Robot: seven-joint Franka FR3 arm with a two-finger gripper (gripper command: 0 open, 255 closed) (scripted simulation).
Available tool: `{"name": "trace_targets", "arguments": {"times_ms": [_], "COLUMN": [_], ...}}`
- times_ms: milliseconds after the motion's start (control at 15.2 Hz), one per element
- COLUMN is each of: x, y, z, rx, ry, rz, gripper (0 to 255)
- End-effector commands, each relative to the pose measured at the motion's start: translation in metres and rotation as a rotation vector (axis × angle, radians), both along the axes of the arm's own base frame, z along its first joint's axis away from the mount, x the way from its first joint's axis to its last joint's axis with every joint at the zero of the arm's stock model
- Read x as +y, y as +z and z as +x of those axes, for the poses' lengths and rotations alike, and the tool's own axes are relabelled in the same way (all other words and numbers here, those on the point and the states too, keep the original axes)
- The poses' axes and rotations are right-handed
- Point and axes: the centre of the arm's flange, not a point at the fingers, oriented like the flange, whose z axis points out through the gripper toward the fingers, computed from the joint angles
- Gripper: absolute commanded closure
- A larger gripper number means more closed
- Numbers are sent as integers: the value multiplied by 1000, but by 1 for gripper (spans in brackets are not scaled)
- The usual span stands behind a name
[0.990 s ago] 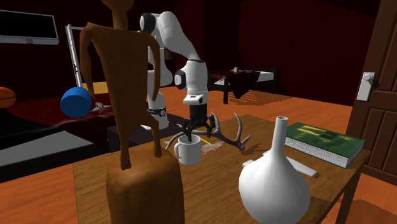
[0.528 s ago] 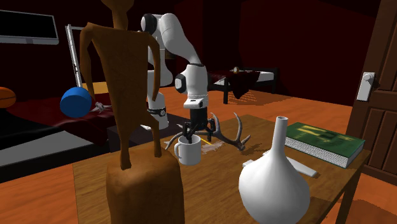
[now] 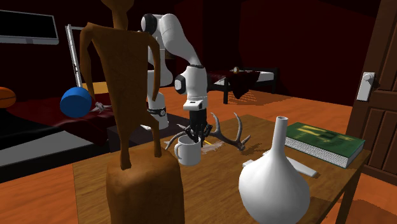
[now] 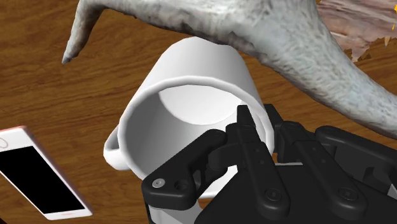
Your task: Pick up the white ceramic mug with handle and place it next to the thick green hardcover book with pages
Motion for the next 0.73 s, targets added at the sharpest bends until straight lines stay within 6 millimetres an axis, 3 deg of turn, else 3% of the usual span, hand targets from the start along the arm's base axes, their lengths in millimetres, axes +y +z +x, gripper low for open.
{"name": "trace_targets", "arguments": {"times_ms": [0,264,660], "x": [0,3,3], "y": [-1,-2,30], "z": [-1,0,0], "rx": [4,4,4], "ry": [0,0,0], "rz": [1,1,1], "gripper": [255,255,255]}}
